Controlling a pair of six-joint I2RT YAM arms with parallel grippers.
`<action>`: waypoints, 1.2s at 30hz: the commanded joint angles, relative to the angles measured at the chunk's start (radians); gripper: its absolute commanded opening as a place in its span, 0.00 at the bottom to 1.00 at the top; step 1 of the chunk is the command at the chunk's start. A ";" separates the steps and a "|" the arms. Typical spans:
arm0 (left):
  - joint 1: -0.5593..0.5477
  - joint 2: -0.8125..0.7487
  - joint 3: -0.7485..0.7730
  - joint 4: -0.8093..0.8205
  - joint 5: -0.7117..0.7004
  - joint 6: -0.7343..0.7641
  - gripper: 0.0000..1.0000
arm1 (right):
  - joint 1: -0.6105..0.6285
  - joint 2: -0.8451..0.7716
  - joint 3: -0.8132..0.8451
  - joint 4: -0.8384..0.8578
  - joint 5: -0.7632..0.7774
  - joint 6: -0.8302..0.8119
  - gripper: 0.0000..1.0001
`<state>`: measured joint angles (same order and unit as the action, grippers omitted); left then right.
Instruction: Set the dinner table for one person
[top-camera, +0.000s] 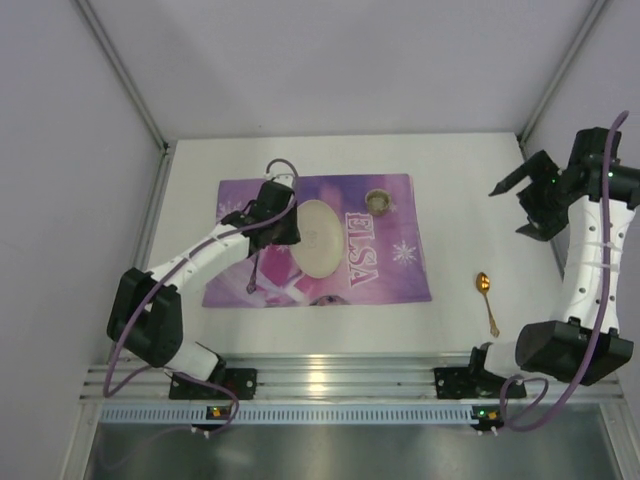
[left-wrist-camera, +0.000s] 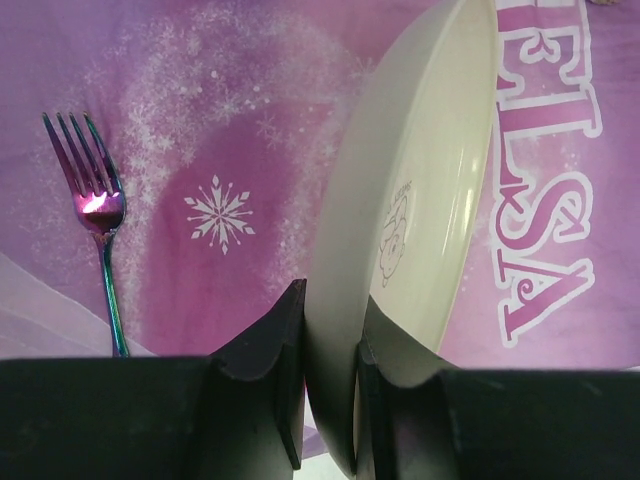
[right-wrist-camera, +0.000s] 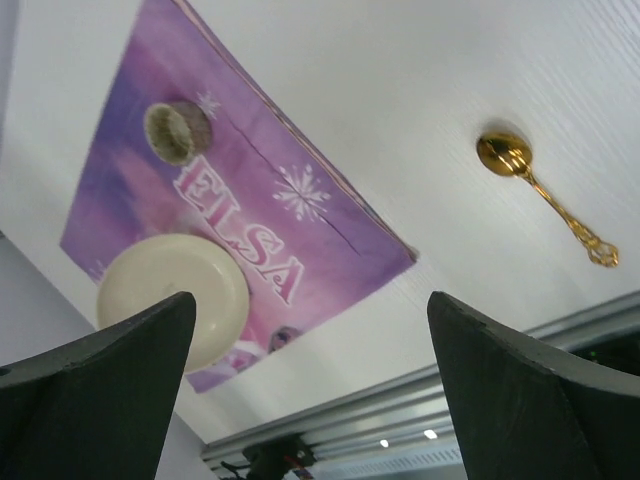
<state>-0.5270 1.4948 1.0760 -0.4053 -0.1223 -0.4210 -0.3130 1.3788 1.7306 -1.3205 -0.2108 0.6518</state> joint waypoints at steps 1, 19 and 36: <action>0.047 0.021 -0.045 0.032 0.059 0.007 0.00 | -0.009 -0.095 -0.133 -0.039 0.017 -0.057 1.00; 0.105 0.183 -0.105 0.046 0.070 -0.022 0.61 | -0.012 -0.268 -0.699 0.115 0.247 -0.152 1.00; 0.107 -0.008 0.067 -0.112 0.053 -0.038 0.92 | -0.014 0.006 -0.843 0.372 0.284 -0.118 0.70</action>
<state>-0.4259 1.5532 1.0946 -0.4824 -0.0498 -0.4477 -0.3176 1.3560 0.8639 -1.0245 0.0460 0.5236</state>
